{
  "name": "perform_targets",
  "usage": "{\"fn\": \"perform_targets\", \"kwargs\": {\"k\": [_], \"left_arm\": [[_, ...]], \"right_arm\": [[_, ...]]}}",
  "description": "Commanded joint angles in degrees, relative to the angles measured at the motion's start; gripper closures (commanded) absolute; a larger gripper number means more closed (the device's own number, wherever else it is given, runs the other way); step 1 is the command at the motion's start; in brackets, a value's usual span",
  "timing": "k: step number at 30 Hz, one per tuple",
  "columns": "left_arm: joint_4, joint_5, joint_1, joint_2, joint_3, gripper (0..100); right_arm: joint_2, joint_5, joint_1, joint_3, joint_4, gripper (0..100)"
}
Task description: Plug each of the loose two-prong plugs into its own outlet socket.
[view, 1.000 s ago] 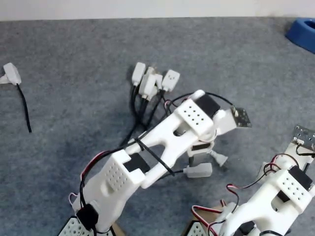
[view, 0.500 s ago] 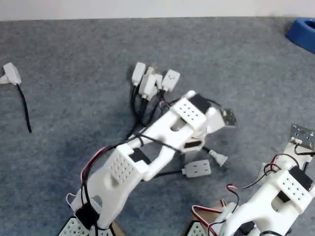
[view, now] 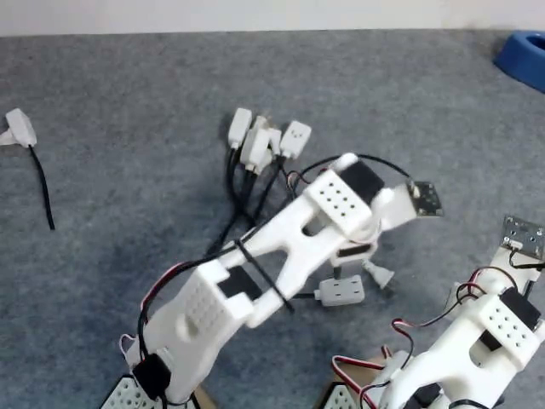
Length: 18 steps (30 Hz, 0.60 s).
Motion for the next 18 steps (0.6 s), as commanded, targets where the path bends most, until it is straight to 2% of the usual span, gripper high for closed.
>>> {"fn": "perform_targets", "kwargs": {"k": [1,4,11,18], "left_arm": [[0.88,3.43,3.38,-10.33,7.43,78],[0.62,3.52,5.23,-11.3,11.65,78],[-9.41,3.6,5.67,-11.3,22.11,78],[-12.22,3.25,5.23,-11.3,23.43,78]], "right_arm": [[-1.27,0.62,0.4,-0.31,-0.57,82.1],[-1.27,0.53,0.13,-0.31,-0.57,82.1],[-1.27,0.79,0.57,-0.22,-0.57,82.1],[-1.27,0.79,0.57,-0.22,-0.57,82.1]]}}
